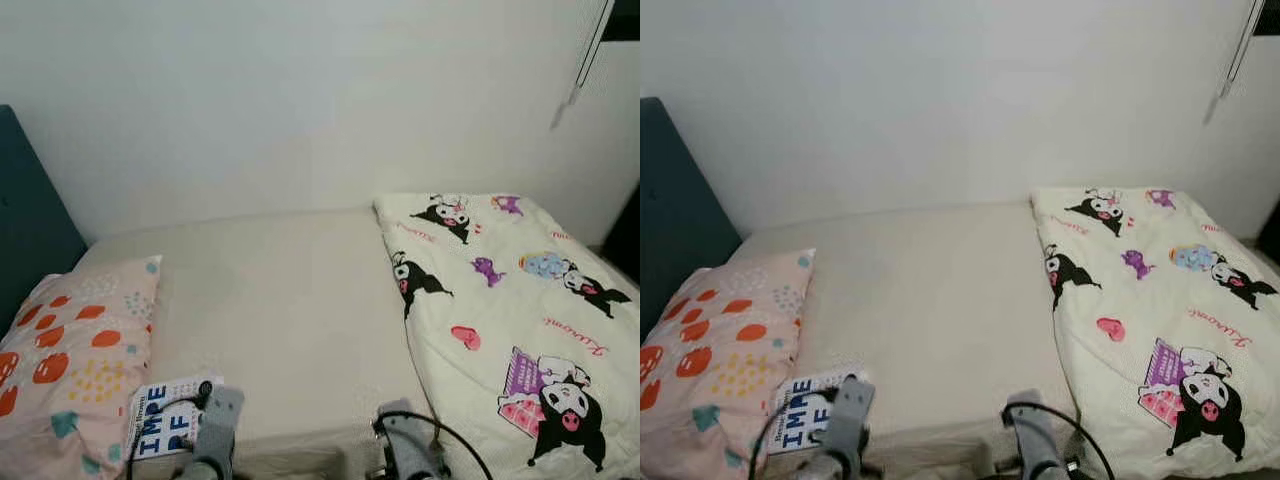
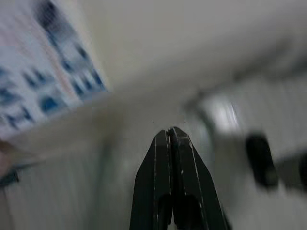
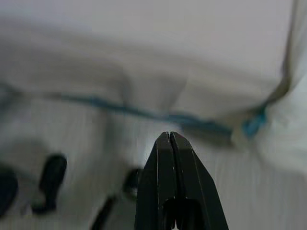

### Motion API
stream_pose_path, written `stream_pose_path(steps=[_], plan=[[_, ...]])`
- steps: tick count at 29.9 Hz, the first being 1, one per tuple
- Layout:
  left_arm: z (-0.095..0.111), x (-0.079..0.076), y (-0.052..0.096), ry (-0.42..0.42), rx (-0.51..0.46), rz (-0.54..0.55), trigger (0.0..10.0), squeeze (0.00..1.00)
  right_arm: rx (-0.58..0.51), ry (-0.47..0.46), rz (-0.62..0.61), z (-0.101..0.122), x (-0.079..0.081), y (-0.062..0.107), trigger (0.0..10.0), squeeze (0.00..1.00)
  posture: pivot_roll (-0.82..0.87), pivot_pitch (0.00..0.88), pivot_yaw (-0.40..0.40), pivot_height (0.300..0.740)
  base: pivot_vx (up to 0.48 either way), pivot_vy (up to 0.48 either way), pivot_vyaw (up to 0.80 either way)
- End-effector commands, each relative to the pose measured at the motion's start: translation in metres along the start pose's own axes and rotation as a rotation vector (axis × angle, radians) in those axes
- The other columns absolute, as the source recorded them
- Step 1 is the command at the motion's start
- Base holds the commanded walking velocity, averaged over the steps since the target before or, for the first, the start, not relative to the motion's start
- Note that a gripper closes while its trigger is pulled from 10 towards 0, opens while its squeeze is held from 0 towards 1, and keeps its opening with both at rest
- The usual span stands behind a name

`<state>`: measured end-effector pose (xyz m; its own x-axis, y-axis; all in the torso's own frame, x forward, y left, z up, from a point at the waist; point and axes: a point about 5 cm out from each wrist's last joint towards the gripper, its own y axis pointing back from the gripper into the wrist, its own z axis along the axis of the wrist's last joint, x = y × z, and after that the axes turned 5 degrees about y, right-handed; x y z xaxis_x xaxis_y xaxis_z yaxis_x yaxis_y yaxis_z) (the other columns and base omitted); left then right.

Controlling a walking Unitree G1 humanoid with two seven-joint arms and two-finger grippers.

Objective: Clean up the room

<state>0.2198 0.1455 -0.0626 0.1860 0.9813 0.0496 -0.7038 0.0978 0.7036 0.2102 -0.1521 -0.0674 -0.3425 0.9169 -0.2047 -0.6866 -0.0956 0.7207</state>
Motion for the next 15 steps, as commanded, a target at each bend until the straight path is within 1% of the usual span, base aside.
stream_pose_path(steps=[1,2,3,5,6,7,8,10,11,12,14,15], plan=[[-0.007,0.001,0.001,-0.024,0.039,-0.006,10.0,0.0,0.029,0.014,0.008,-0.005,0.003,0.001,10.0,0.0,0.0,0.0,0.021,0.74,0.0,0.0,0.0],[-0.011,0.003,0.002,0.046,0.047,0.048,10.0,0.0,0.071,-0.005,-0.028,-0.013,0.001,0.002,10.0,0.0,-0.01,0.0,0.027,0.74,0.0,0.0,0.0],[-0.012,0.003,0.002,0.067,0.046,0.066,10.0,0.0,0.09,-0.014,-0.062,-0.017,-0.002,0.003,10.0,0.0,-0.01,0.0,0.028,0.74,0.0,0.0,0.0],[-0.013,0.003,0.002,0.077,0.044,0.075,10.0,0.0,0.101,-0.019,-0.085,-0.02,-0.004,0.004,10.0,0.0,-0.02,0.0,0.028,0.74,0.0,0.0,0.0],[-0.014,0.0,0.003,0.083,0.039,0.073,10.0,0.0,0.116,-0.041,-0.15,-0.023,-0.009,0.005,10.0,0.0,-0.02,0.0,0.027,0.74,0.0,0.0,0.0],[-0.014,0.0,0.003,0.086,0.042,0.072,10.0,0.0,0.122,-0.053,-0.176,-0.024,-0.011,0.006,10.0,0.0,-0.02,0.0,0.027,0.74,0.0,0.0,0.0],[-0.014,-0.001,0.003,0.093,0.034,0.075,10.0,0.0,0.129,-0.081,-0.219,-0.027,-0.015,0.007,10.0,0.0,-0.02,0.0,0.026,0.74,0.0,0.0,0.0],[-0.014,-0.001,0.003,0.101,0.026,0.086,10.0,0.0,0.14,-0.118,-0.265,-0.03,-0.019,0.008,10.0,0.0,-0.02,0.0,0.027,0.74,0.0,0.0,0.0],[-0.014,0.002,0.003,0.126,0.022,0.102,10.0,0.0,0.159,-0.156,-0.296,-0.034,-0.022,0.01,10.0,0.0,-0.02,0.0,0.03,0.74,0.0,0.0,0.0],[-0.014,0.002,0.003,0.126,0.022,0.102,10.0,0.0,0.159,-0.156,-0.296,-0.034,-0.022,0.01,10.0,0.0,-0.02,0.0,0.03,0.74,0.0,0.0,0.0],[-0.014,0.007,0.004,0.163,0.024,0.134,10.0,0.0,0.176,-0.234,-0.325,-0.04,-0.026,0.012,10.0,0.0,-0.02,0.0,0.029,0.74,0.0,0.0,0.0],[-0.013,0.008,0.004,0.182,0.015,0.135,10.0,0.0,0.174,-0.251,-0.325,-0.04,-0.026,0.012,10.0,0.0,-0.02,0.0,0.029,0.74,0.0,0.0,0.0]])
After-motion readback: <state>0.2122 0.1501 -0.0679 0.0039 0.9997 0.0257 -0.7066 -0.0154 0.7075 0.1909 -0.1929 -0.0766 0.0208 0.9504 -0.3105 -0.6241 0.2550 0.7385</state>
